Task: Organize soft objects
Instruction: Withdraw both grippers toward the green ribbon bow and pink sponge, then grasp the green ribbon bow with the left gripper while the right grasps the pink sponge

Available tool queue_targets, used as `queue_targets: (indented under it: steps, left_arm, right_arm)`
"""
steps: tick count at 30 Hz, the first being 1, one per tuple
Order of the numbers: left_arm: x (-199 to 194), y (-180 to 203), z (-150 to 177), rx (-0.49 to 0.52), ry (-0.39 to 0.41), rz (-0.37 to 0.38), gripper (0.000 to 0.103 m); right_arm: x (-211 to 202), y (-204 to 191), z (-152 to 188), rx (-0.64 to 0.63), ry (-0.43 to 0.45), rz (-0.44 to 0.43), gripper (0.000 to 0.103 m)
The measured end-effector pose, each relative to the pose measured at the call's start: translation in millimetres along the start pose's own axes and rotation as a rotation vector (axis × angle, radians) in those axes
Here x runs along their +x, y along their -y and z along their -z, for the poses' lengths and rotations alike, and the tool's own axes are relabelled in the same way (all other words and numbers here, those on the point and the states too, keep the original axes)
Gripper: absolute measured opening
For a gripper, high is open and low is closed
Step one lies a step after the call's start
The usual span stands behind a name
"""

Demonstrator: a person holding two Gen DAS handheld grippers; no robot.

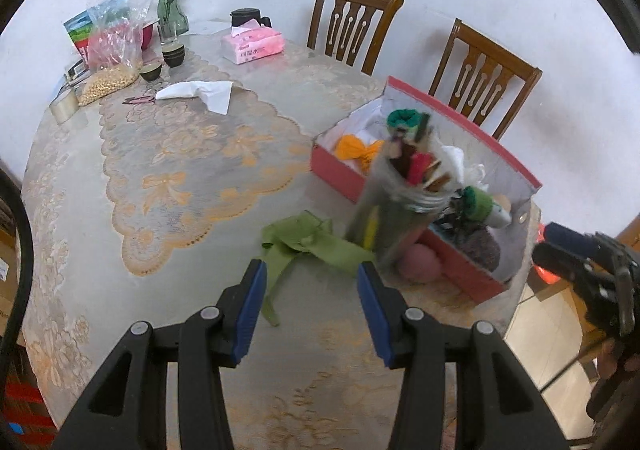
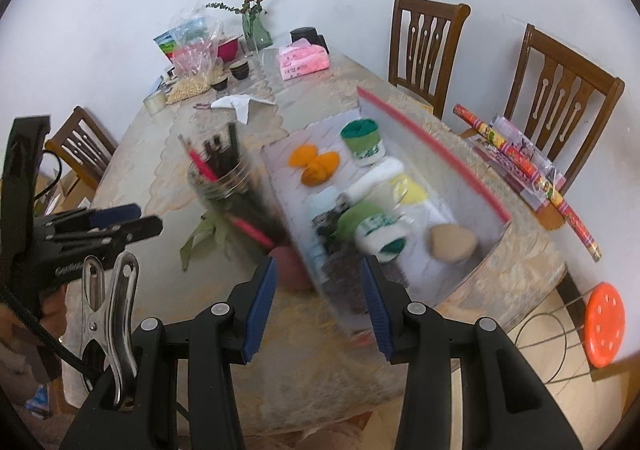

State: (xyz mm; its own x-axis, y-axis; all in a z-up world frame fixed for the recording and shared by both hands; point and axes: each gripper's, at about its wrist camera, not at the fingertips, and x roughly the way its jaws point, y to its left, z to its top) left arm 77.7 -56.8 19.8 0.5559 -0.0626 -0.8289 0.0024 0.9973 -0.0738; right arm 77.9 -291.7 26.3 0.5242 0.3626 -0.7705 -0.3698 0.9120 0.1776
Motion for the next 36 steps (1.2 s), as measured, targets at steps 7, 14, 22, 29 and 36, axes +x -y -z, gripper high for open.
queue_targets:
  steps: [7, 14, 22, 29, 36]
  left_arm:
    - [36, -21, -4, 0.075, -0.060, -0.001, 0.049]
    - [68, -26, -12, 0.074, -0.081, 0.021, 0.049]
    - [102, -27, -19, 0.065, -0.126, 0.041, 0.049]
    - [120, -32, -21, 0.037, -0.149, 0.038, 0.049]
    - [128, -26, -18, 0.016, -0.155, 0.052, 0.049]
  right_arm:
    - [12, -26, 19, 0.019, -0.030, 0.015, 0.044]
    - [33, -40, 35, 0.040, -0.089, 0.034, 0.044]
    - [53, -50, 43, 0.017, -0.098, 0.080, 0.044]
    - [72, -59, 44, -0.021, -0.092, 0.115, 0.044]
    - [80, -61, 40, -0.034, -0.081, 0.127, 0.044]
